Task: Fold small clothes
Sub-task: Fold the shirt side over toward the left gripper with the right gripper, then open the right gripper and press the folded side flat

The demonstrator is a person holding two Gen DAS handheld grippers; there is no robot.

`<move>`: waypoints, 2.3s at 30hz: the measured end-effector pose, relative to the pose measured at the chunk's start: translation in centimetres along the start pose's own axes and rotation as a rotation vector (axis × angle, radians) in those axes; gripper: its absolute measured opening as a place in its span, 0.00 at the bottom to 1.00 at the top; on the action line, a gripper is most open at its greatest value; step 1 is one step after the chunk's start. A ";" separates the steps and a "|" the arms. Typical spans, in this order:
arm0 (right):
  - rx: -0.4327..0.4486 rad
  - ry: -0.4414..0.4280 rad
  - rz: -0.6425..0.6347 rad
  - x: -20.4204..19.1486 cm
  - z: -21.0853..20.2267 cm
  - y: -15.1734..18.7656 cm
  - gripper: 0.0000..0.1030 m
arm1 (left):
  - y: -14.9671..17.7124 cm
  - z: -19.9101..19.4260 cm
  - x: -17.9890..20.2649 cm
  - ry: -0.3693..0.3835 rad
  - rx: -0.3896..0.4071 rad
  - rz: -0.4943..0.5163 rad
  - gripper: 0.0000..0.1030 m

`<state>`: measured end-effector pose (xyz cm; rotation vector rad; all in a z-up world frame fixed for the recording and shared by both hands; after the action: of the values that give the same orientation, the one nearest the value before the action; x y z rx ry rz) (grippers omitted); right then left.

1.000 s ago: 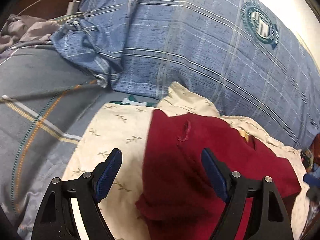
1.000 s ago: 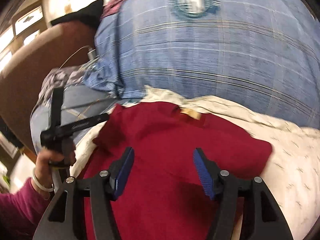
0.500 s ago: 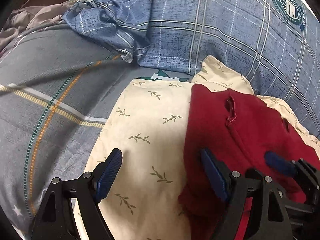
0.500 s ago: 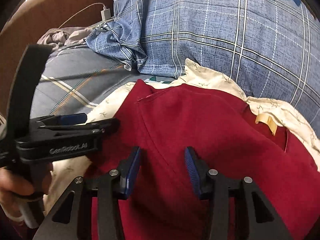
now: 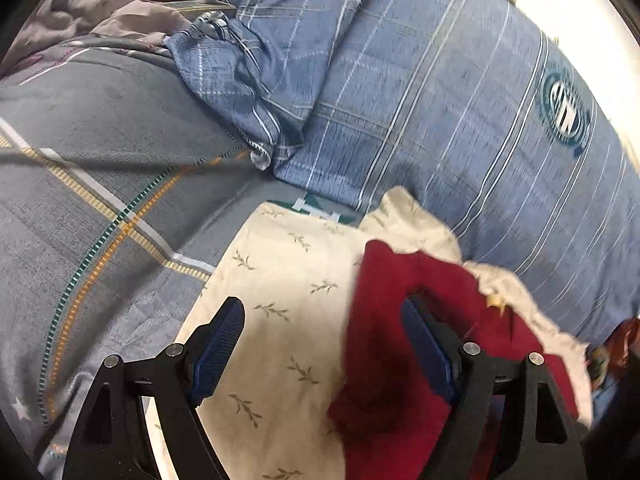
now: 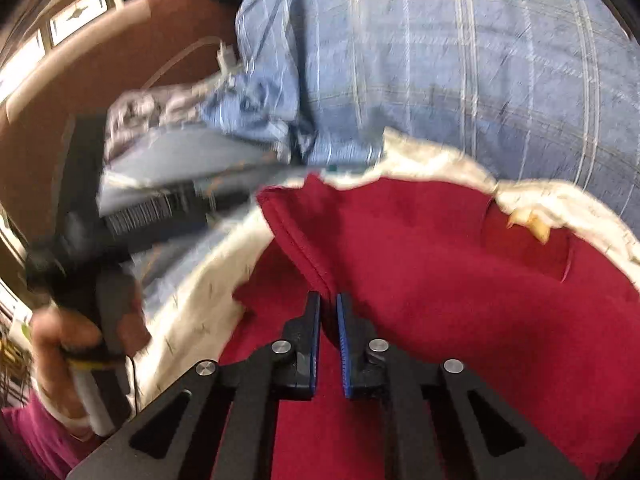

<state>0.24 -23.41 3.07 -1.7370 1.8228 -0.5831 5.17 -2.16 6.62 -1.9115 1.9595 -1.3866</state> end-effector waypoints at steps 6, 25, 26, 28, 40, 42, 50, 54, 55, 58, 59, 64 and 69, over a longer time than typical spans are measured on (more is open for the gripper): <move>0.028 0.141 0.026 1.8 -4.9 2.6 0.52 | 0.7 0.9 0.4 0.028 -0.049 -0.002 0.77; 0.018 0.680 0.222 16.7 -10.4 10.0 0.08 | 4.1 5.9 5.0 -0.058 -0.207 0.187 0.80; -0.011 0.667 0.232 16.9 -10.1 10.9 0.08 | 4.3 6.2 5.3 -0.069 -0.214 0.195 0.80; -0.051 0.633 0.265 17.5 -9.5 12.5 0.12 | 4.5 6.4 5.7 -0.086 -0.207 0.221 0.80; 0.107 0.493 0.381 17.2 -14.6 6.9 0.28 | 4.5 5.2 5.4 -0.085 -0.177 0.219 0.78; 0.091 0.457 0.352 16.7 -12.0 5.5 0.27 | 4.7 5.2 5.4 -0.088 -0.178 0.227 0.79; -0.012 0.537 0.406 21.5 -3.4 4.0 0.22 | 4.6 5.9 5.0 -0.085 -0.194 0.212 0.81; 0.014 0.496 0.515 23.7 -3.7 4.9 0.22 | 4.7 6.4 5.2 -0.099 -0.190 0.226 0.81; 0.011 0.509 0.502 23.8 -3.9 4.9 0.22 | 4.7 6.4 5.3 -0.103 -0.188 0.229 0.81; 0.004 0.534 0.469 22.5 -5.3 5.3 0.26 | 4.7 6.3 5.3 -0.106 -0.185 0.234 0.81; 0.008 0.522 0.469 22.1 -6.0 5.5 0.27 | 4.7 6.3 5.3 -0.105 -0.184 0.232 0.81; 0.049 0.482 0.415 18.5 -9.6 7.7 0.35 | 4.8 6.2 5.3 -0.108 -0.183 0.238 0.81; 0.005 0.508 0.364 17.1 -8.9 9.7 0.30 | 4.8 6.2 5.2 -0.107 -0.183 0.236 0.82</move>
<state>-13.13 -40.30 1.95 -1.2718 2.4059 -0.9293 4.16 -10.60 2.65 -1.7102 2.2383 -1.0569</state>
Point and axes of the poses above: each gripper's, at about its wrist camera, not at the fingertips, and z roughly the way its jaws point, x to its right, y to its underside, the point moved 1 cm from there along z, roughly the way its jaws point, and after that the axes turned 11 degrees about y, right-handed, at the moved point
